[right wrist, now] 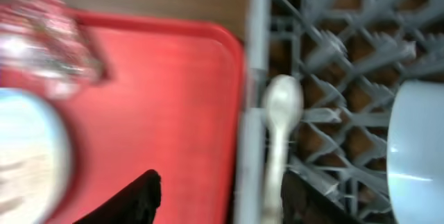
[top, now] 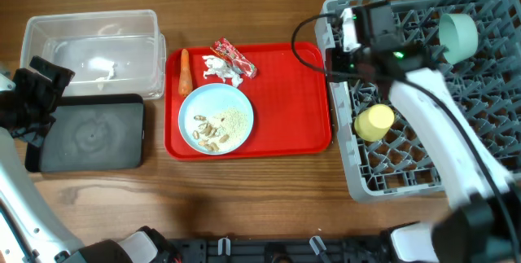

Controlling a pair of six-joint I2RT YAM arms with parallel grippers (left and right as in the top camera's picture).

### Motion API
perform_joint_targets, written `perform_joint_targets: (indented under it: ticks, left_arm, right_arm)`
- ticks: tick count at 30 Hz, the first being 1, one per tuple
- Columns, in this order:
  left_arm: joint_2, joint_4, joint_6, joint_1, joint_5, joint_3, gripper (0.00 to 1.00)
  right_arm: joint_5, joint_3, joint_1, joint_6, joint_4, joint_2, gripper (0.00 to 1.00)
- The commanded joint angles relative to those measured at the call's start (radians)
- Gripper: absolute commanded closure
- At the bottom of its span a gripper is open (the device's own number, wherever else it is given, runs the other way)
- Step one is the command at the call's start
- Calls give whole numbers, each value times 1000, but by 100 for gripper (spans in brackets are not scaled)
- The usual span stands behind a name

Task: Sort waste into correct bins and load items into the dishwasher rack
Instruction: 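Lift the white spoon and carry it into the dish rack, then release the spoon upright in the rack and retract the right arm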

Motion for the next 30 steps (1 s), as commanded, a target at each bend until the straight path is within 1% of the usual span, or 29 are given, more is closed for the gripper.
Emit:
perform_joint_targets:
  ticks: [1,2,3,5,6,7,9,11,14,16,18,20,21,23,24,25,30]
  left_arm:
    - [-5,1,-2,5,-9,-1,0]
    - [-5,1,-2,5,-9,0,0]
    - [-5,1,-2,4,-9,-1,0]
    - [-5,1,-2,4,-9,0,0]
    - [-5,1,-2,4,-9,0,0]
    - [-5,1,-2,4,-9,-1,0]
    - [-5,1,-2,4,-9,0,0]
    - [-5,1,-2,5,-9,-1,0]
    - [-5,1,-2,4,-9,0,0]
    - [-5,1,-2,4,-9,-1,0]
    - [-5,1,-2,5,-9,-1,0]
    - [-5,1,-2,5,-9,-1,0]
    - [-5,1,-2,4,-9,0,0]
    - [-5,1,-2,5,-9,0,0]
    - [-5,1,-2,5,-9,0,0]
    - [-5,1,-2,5,-9,-1,0]
    - [-5,1,-2,5,-9,0,0]
  right_arm:
    - [-282,-3,2,43,-9,-219,0]
    - [-333,-3,2,74,-8,-261,0]
    - [-385,-3,2,141,-9,-308,0]
    - [-404,-3,2,224,-8,-356,0]
    - [-404,-3,2,292,-11,-389,0]
    - [-393,-3,2,294,-50,-420,0]
    - [-336,-3,-6,233,-140,-469,0]
    - [-256,-3,-15,221,-224,-507,0]
    - [-67,-5,-20,176,-342,-573,0]
    - [-4,-9,-20,130,-356,-600,0]
    - [11,-18,-20,56,-345,-626,0]
    - [25,-46,-20,6,-292,-653,0]
    - [29,-79,-20,-21,-236,-678,0]
    - [35,-192,-21,-64,-68,-747,0]
    - [35,-259,-21,-79,18,-781,0]
    - [35,-385,-21,-94,160,-844,0]
    - [34,-754,-21,-91,469,-1048,0]
